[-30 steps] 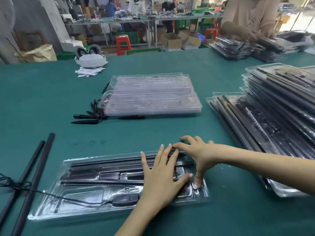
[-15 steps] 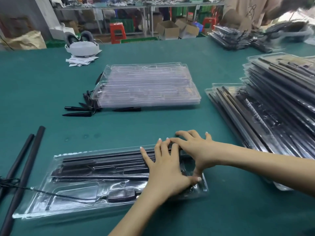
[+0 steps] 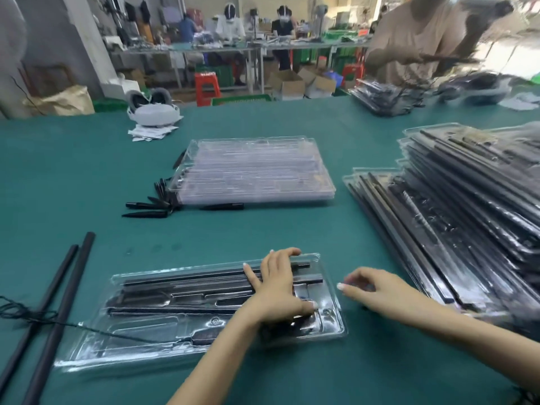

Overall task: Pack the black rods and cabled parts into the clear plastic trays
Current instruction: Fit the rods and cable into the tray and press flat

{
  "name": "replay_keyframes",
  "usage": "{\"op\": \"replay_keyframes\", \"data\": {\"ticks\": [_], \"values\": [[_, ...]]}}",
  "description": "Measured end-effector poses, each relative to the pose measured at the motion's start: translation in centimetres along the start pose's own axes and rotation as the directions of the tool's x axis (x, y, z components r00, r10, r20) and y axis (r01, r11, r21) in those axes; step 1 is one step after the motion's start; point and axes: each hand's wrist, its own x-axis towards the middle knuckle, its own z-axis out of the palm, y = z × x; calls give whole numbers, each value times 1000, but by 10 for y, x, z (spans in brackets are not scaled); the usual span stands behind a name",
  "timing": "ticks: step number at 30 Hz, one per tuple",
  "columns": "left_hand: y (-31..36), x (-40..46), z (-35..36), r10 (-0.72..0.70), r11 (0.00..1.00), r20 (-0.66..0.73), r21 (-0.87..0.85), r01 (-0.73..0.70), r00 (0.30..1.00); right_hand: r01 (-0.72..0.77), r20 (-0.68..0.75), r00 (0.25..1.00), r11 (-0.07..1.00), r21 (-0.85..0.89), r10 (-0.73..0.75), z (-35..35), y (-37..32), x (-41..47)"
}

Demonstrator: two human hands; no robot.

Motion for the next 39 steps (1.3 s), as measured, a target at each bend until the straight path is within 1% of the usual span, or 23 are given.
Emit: {"op": "replay_keyframes", "data": {"ticks": [2,5,7,8,10,12,15,17,19,21,24,28,35,37,39], "values": [[2,1,-2,-24,998,11,53,23,1000,-69,115,992,994,82,59,6,-1,-8],[6,4,-8,-72,986,-23,148,75,997,-87,185,981,988,128,62,12,-12,-10],[10,5,-14,-76,985,-66,151,85,995,-114,223,972,980,165,75,11,-21,-11],[11,5,-18,-66,987,-91,138,78,994,-139,247,966,964,227,81,11,-24,-10],[11,5,-24,-36,994,-129,102,49,991,-245,336,936,879,409,104,11,-29,-9],[11,4,-28,-10,998,-133,58,18,991,-322,402,909,792,518,107,12,-31,-8],[11,2,-35,-9,999,-107,42,14,994,-336,374,918,753,565,130,15,-30,-6],[12,2,-36,-15,999,-85,46,19,996,-282,321,940,801,529,119,17,-30,-4],[13,2,-36,-22,998,-67,57,25,998,-205,262,961,874,441,93,19,-31,-3],[12,2,-34,-27,997,-61,70,31,998,-166,241,968,901,402,71,21,-30,-3],[11,3,-34,-29,997,-45,65,32,999,-125,217,976,897,425,33,25,-30,-5],[11,5,-35,-30,997,-22,66,31,999,-94,141,989,888,451,33,32,-28,-7],[12,6,-33,-24,997,-4,70,25,1000,-43,23,999,824,565,37,41,-23,-11],[12,6,-34,-24,997,2,77,23,1000,-34,11,999,812,582,35,43,-20,-10],[12,8,-35,-33,995,6,92,33,999,-34,41,999,823,567,14,41,-20,-10]]}}
